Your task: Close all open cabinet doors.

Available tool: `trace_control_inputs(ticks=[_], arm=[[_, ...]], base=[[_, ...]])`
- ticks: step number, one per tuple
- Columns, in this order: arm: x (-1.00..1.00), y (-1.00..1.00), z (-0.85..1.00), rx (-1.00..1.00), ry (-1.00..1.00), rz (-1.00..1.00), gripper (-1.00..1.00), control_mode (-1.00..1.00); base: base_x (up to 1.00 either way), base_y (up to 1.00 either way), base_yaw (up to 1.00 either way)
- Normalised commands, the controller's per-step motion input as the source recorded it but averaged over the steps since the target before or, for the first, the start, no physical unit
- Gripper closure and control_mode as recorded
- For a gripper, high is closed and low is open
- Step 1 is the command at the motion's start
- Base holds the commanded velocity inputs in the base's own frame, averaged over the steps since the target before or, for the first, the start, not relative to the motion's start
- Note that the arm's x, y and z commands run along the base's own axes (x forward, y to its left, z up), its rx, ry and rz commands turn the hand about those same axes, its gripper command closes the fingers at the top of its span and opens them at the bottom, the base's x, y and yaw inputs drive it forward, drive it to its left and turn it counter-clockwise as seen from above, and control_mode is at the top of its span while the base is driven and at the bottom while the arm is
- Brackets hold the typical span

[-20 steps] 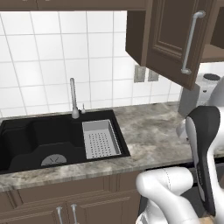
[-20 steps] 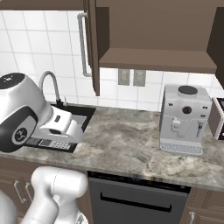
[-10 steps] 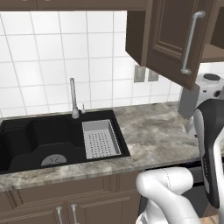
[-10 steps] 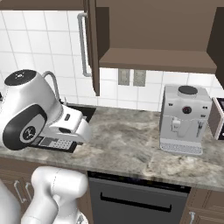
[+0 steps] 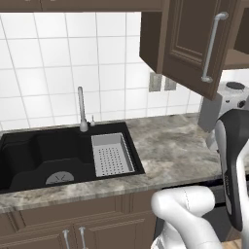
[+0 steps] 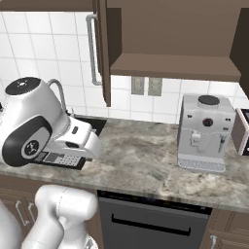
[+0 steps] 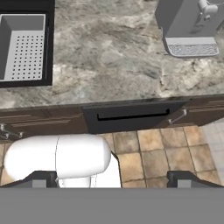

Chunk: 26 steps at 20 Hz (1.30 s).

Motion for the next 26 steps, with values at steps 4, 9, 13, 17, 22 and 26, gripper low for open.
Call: trace_control_inputs(ticks=[4, 9, 13, 17, 22, 26], arm=[[-0.03, 0.00, 0.00, 0.00, 0.00, 0.00, -1.00, 1.00], [0.00, 0.00, 0.00, 0.00, 0.00, 0.00, -1.00, 1.00], [0.00, 0.00, 0.00, 0.00, 0.00, 0.00, -1.00, 1.00], [0.00, 0.00, 0.00, 0.00, 0.00, 0.00, -1.00, 1.00], [0.00, 0.00, 0.00, 0.00, 0.00, 0.00, -1.00, 1.00], [0.00, 0.00, 0.00, 0.00, 0.00, 0.00, -1.00, 1.00]], base=[[-0.34, -0.22, 0.00], [-0.61, -0.52, -0.02], [-0.38, -0.56, -0.05], [-0.06, -0.41, -0.11], [0.05, -0.29, -0.08], [0.29, -0.26, -0.05]])
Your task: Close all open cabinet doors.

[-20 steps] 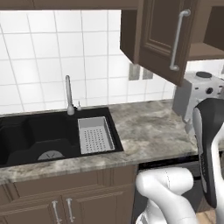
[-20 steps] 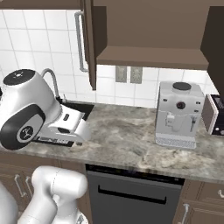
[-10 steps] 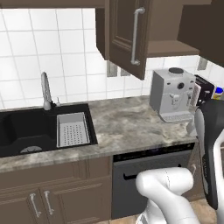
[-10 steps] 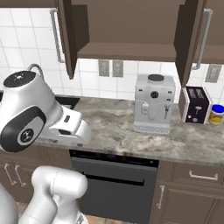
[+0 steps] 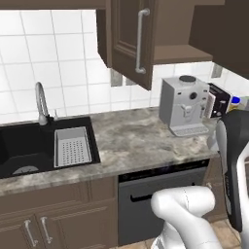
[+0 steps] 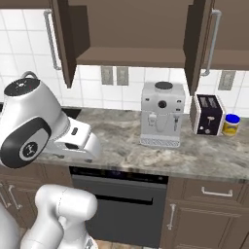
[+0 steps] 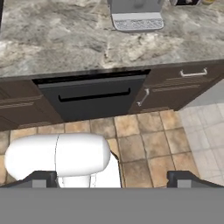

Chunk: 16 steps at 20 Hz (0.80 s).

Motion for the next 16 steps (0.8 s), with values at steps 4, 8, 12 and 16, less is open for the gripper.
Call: trace_control_inputs(ticks=[4, 8, 12, 16], arm=[[0.00, 0.00, 0.00, 0.00, 0.00, 0.00, -1.00, 1.00], [0.00, 0.00, 0.00, 0.00, 0.00, 0.00, -1.00, 1.00], [0.00, 0.00, 0.00, 0.00, 0.00, 0.00, -1.00, 1.00], [0.00, 0.00, 0.00, 0.00, 0.00, 0.00, -1.00, 1.00]], base=[[0.41, -0.28, 0.00], [0.51, -0.38, 0.04], [0.51, -0.43, 0.08], [0.36, -0.50, 0.11]])
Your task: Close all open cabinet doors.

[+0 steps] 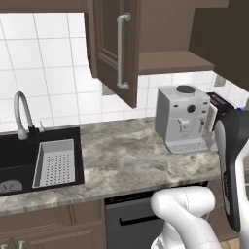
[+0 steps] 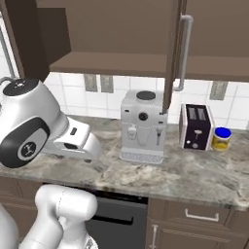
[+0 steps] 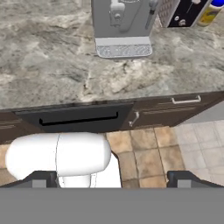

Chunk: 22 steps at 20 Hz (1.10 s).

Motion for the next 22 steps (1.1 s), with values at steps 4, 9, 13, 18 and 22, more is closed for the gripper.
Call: trace_control_inputs(ticks=[4, 9, 13, 18, 22], arm=[[0.00, 0.00, 0.00, 0.00, 0.00, 0.00, -1.00, 1.00], [0.00, 0.00, 0.00, 0.00, 0.00, 0.00, -1.00, 1.00], [0.00, 0.00, 0.00, 0.00, 0.00, 0.00, -1.00, 1.00], [0.00, 0.00, 0.00, 0.00, 0.00, 0.00, -1.00, 1.00], [0.00, 0.00, 0.00, 0.00, 0.00, 0.00, -1.00, 1.00]], base=[[0.32, -0.42, 0.11], [0.33, -0.36, 0.11], [0.33, -0.20, 0.06], [0.37, -0.09, 0.02], [0.44, -0.03, 0.00]])
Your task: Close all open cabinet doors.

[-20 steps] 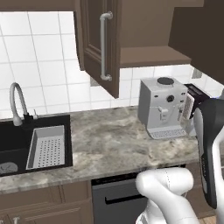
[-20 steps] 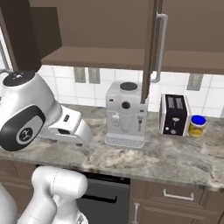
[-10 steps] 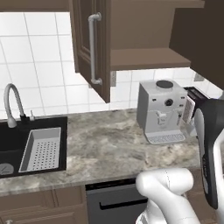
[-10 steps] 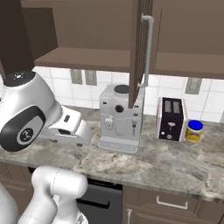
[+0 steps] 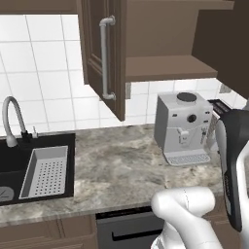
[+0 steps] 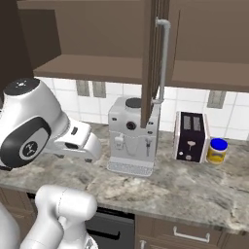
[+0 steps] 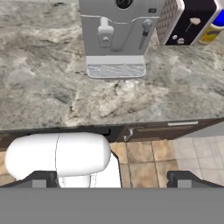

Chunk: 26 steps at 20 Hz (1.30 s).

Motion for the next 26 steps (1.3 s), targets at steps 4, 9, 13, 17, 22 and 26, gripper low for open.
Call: trace_control_inputs(ticks=[4, 9, 13, 17, 22, 26], arm=[[0.00, 0.00, 0.00, 0.00, 0.00, 0.00, -1.00, 1.00], [0.00, 0.00, 0.00, 0.00, 0.00, 0.00, -1.00, 1.00], [0.00, 0.00, 0.00, 0.00, 0.00, 0.00, -1.00, 1.00], [0.00, 0.00, 0.00, 0.00, 0.00, 0.00, -1.00, 1.00], [0.00, 0.00, 0.00, 0.00, 0.00, 0.00, -1.00, -1.00], [-0.24, -0.12, 0.00, 0.00, -0.12, 0.01, -1.00, -1.00]], base=[[0.46, -0.01, 0.00], [0.43, -0.01, 0.00], [0.35, 0.00, 0.00], [0.04, 0.00, 0.00], [0.00, 0.00, 0.00], [0.00, 0.00, 0.00]])
